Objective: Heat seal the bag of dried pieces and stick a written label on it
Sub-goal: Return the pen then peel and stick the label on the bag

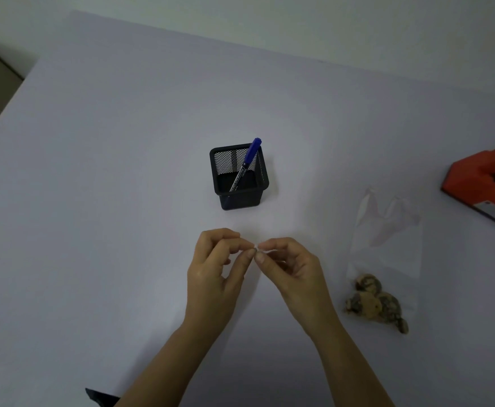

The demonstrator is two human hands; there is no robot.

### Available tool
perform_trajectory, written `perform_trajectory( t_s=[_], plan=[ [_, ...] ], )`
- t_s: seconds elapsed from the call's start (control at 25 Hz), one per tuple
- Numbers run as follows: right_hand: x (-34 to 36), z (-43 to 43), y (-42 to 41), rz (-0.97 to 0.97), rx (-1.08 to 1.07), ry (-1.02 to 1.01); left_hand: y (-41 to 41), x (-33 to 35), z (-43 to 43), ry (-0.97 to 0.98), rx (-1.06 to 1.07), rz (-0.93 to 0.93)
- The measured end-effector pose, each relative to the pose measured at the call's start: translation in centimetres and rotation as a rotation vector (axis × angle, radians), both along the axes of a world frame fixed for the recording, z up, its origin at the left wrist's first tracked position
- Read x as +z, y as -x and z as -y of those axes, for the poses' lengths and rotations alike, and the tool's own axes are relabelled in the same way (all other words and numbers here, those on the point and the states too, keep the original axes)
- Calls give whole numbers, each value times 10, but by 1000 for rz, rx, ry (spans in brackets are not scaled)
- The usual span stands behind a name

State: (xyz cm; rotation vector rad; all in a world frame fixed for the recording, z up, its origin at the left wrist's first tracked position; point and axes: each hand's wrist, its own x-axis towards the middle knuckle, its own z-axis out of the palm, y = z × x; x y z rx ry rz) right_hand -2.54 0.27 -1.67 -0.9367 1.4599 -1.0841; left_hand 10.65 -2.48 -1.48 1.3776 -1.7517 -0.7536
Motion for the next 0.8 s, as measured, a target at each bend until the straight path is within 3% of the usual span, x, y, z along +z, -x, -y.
perform_trajectory(
  t_s=[0.16,0.28,0.48,0.64,0.8],
  plan=[
    [-9,2,-2,-59,-85,-3,-12,-3,2,-78,117,-37],
    [-20,7,-6,-300,-91,-40,-30,-11,4,-346,342,-107],
    [-35,12,-20,-778,17,-34,-42,-15,-2,-520,495,-224],
    [-22,-3,-4,-720,-75,69,-20,-6,-2,-610,388,-291],
    [-8,-19,70,-686,-248,94,28,5,9,-705,173,-345]
  ],
)
